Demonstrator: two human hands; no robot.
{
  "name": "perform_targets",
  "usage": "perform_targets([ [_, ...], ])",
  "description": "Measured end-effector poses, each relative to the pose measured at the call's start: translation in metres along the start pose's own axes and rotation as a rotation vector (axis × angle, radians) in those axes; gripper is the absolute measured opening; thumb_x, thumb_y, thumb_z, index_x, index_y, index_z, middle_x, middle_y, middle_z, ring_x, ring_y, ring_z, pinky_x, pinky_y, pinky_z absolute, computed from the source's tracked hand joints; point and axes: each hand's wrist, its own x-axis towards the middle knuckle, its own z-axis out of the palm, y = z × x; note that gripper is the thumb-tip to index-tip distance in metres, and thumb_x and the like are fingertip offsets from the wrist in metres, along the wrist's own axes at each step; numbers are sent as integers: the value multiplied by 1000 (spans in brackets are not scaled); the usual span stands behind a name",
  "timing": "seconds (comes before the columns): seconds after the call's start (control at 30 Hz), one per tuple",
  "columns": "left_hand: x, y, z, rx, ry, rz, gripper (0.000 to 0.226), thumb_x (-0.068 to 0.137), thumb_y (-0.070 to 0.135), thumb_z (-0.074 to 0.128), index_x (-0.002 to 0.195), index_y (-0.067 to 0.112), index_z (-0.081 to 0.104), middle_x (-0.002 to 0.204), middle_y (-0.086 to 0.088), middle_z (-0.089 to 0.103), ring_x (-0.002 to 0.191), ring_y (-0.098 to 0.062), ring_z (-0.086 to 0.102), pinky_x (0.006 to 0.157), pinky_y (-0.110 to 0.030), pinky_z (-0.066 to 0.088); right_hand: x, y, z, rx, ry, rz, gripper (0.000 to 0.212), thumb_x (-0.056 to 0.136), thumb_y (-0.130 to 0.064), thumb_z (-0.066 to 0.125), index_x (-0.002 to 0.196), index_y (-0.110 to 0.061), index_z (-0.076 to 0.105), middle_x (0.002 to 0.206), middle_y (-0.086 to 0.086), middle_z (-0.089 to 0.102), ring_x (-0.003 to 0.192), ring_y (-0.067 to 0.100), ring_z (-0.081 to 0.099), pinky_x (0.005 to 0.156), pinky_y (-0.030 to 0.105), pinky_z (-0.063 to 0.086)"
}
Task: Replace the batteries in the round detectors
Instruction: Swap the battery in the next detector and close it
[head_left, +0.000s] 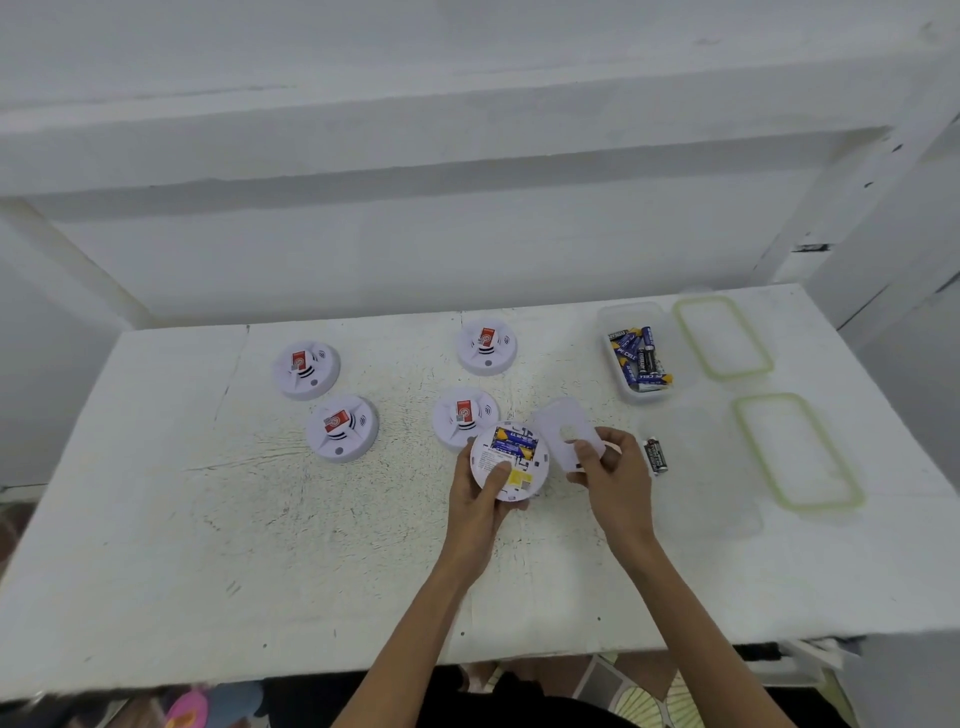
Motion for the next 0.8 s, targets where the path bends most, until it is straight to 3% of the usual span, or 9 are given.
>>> perform_targets([
  [0.13, 2, -3, -3, -20, 23, -8, 69, 89, 6, 78, 149, 24, 48, 137, -7, 67, 115, -28, 69, 74, -35, 60, 6, 7, 0, -64, 40, -4, 32, 95, -8, 61, 124, -15, 50, 113, 9, 68, 90, 28, 73, 54, 15, 53],
  [0.27, 1, -7, -3, 7, 75, -26, 88, 66, 26, 90, 142, 23, 45, 132, -6, 67, 109, -24, 69, 70, -35, 57, 6, 16, 1, -196, 15, -84, 40, 94, -3, 58, 128, -22, 50, 97, 4, 70, 80, 21, 73, 60, 20, 56],
  [0.33, 1, -10, -2, 10, 78, -32, 81, 67, 24, 90, 135, 21, 45, 132, -8, 66, 106, -23, 70, 69, -34, 56, 7, 21, 1, -276, -2, -133, 34, 95, -4, 57, 123, -24, 56, 95, 4, 71, 77, 20, 72, 64, 22, 57],
  [0.5, 0, -9, -3, -3, 42, -25, 62, 79, 17, 79, 134, 19, 51, 129, -10, 68, 98, -19, 69, 66, -31, 53, 8, 21, 5, -399, -18, -208, 40, 94, -6, 62, 131, -19, 56, 115, -7, 62, 79, 1, 63, 70, 10, 50],
  [0.63, -1, -8, -4, 11, -7, -8, 52, 88, 20, 73, 137, 18, 57, 122, -8, 72, 86, -17, 62, 62, -30, 50, 18, 26, 6, -610, -66, -286, 58, 90, -7, 65, 144, -14, 46, 126, 4, 53, 102, 16, 57, 86, 26, 49],
  [0.7, -1, -9, -5, 8, -6, -21, 49, 90, 24, 70, 137, 18, 60, 114, -8, 72, 79, -15, 56, 59, -27, 47, 22, 27, 7, -777, -93, -323, 57, 93, -18, 62, 146, -17, 41, 125, 9, 51, 106, 24, 53, 80, 35, 52],
  [0.8, 0, -10, -7, 21, 0, -41, 42, 91, 28, 68, 133, 25, 66, 113, -9, 72, 86, -20, 55, 62, -28, 45, 24, 23, 9, -1011, -99, -317, 52, 100, -34, 52, 148, -23, 38, 121, 12, 50, 108, 26, 47, 68, 33, 45],
])
